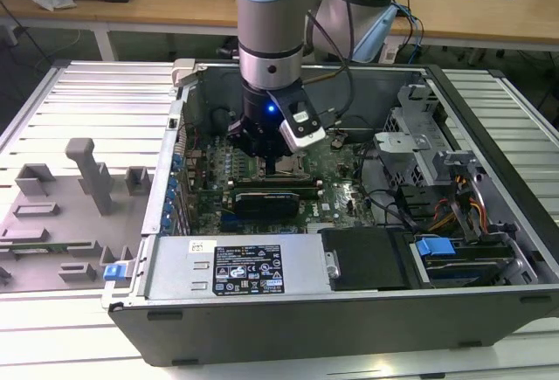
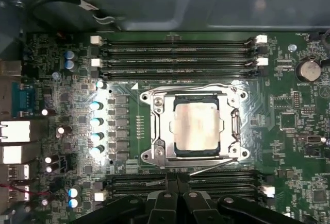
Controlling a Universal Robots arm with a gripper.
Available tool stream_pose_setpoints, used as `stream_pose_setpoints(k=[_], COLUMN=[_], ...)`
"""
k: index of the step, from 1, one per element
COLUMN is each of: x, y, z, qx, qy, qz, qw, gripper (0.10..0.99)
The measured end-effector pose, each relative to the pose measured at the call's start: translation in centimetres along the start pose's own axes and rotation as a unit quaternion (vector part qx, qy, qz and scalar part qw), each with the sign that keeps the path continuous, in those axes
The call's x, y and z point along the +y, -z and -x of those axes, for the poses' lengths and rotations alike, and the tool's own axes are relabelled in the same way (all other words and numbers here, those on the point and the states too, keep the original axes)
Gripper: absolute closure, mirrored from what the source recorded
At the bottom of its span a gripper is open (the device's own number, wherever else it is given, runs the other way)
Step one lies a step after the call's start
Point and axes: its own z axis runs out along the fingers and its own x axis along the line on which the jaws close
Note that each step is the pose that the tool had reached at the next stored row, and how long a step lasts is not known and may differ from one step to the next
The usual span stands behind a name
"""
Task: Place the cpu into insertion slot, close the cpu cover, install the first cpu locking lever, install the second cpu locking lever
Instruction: 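Install the second cpu locking lever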
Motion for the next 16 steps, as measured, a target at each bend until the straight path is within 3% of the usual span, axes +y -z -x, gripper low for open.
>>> stream_pose_setpoints(k=[2, 9, 13, 16], x=[-0.44, -1.03, -1.16, -1.24], y=[-0.19, -0.7, -1.08, -1.77], z=[-0.42, -0.88, -1.5, -1.76], qx=[-0.0005, -0.0007, -0.0006, -0.0004], qy=[-0.001, -0.001, -0.002, -0.002], qz=[0.0133, 0.0284, 0.0434, 0.0492], qw=[0.9999, 0.9996, 0.9991, 0.9988], gripper=[0.98, 0.98, 0.98, 0.98])
